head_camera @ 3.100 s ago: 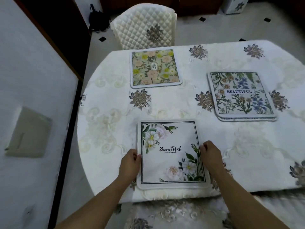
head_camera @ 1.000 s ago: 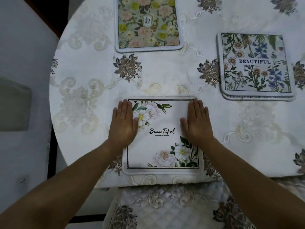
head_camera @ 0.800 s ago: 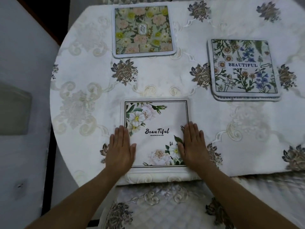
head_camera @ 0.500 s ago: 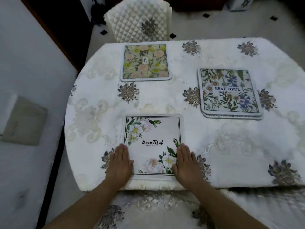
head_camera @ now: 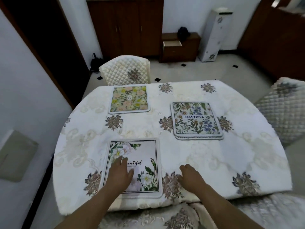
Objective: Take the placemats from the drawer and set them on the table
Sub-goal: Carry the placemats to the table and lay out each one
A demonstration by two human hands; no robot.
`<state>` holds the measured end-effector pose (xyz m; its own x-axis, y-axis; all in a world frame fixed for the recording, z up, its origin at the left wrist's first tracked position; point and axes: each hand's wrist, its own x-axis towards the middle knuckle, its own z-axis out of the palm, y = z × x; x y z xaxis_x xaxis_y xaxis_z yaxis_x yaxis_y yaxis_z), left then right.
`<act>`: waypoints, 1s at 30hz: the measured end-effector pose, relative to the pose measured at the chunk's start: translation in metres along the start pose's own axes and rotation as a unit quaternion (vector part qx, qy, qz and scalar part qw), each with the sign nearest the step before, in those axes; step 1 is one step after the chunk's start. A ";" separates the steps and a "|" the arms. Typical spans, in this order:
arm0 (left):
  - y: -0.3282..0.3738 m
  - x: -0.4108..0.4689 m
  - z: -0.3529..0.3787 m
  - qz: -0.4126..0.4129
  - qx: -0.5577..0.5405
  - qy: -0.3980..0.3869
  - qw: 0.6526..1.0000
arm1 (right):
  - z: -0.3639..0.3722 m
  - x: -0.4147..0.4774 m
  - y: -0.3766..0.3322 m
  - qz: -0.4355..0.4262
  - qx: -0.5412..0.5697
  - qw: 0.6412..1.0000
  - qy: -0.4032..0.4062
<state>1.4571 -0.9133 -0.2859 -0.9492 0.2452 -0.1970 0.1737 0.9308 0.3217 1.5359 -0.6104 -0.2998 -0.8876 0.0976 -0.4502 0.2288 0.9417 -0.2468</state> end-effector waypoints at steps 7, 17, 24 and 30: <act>0.036 0.002 -0.010 0.030 -0.065 -0.017 0.997 | -0.033 -0.042 0.034 0.116 0.091 0.986 0.073; 0.093 0.015 -0.003 0.003 -0.153 -0.033 0.988 | -0.051 -0.058 0.113 0.196 0.166 0.956 0.143; 0.180 0.065 0.028 -0.073 -0.191 0.006 0.979 | -0.086 -0.001 0.208 0.165 0.210 0.954 0.135; 0.271 0.100 0.078 -0.137 -0.204 0.002 0.969 | -0.125 0.068 0.286 0.136 0.223 0.959 0.112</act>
<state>1.4298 -0.6157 -0.2908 -0.9463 0.0017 -0.3234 -0.2028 0.7758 0.5976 1.4907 -0.2946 -0.2935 -0.8236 0.4332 -0.3660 0.5669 0.6459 -0.5112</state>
